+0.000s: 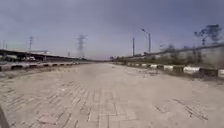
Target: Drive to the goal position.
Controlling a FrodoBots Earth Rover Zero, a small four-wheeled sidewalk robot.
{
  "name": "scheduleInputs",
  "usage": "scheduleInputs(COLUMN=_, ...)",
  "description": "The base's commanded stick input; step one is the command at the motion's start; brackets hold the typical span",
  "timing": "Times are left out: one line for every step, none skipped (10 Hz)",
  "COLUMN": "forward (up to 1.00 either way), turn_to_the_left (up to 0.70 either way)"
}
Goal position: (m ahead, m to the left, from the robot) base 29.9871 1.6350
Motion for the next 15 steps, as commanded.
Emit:
scheduleInputs(forward=1.00, turn_to_the_left=0.00)
scheduleInputs(forward=1.00, turn_to_the_left=0.00)
scheduleInputs(forward=1.00, turn_to_the_left=0.00)
scheduleInputs(forward=1.00, turn_to_the_left=0.00)
scheduleInputs(forward=1.00, turn_to_the_left=0.00)
scheduleInputs(forward=1.00, turn_to_the_left=0.00)
scheduleInputs(forward=1.00, turn_to_the_left=0.00)
scheduleInputs(forward=1.00, turn_to_the_left=0.00)
scheduleInputs(forward=1.00, turn_to_the_left=0.00)
scheduleInputs(forward=1.00, turn_to_the_left=0.00)
scheduleInputs(forward=1.00, turn_to_the_left=0.00)
scheduleInputs(forward=1.00, turn_to_the_left=0.00)
scheduleInputs(forward=1.00, turn_to_the_left=0.00)
scheduleInputs(forward=1.00, turn_to_the_left=0.00)
scheduleInputs(forward=1.00, turn_to_the_left=0.00)
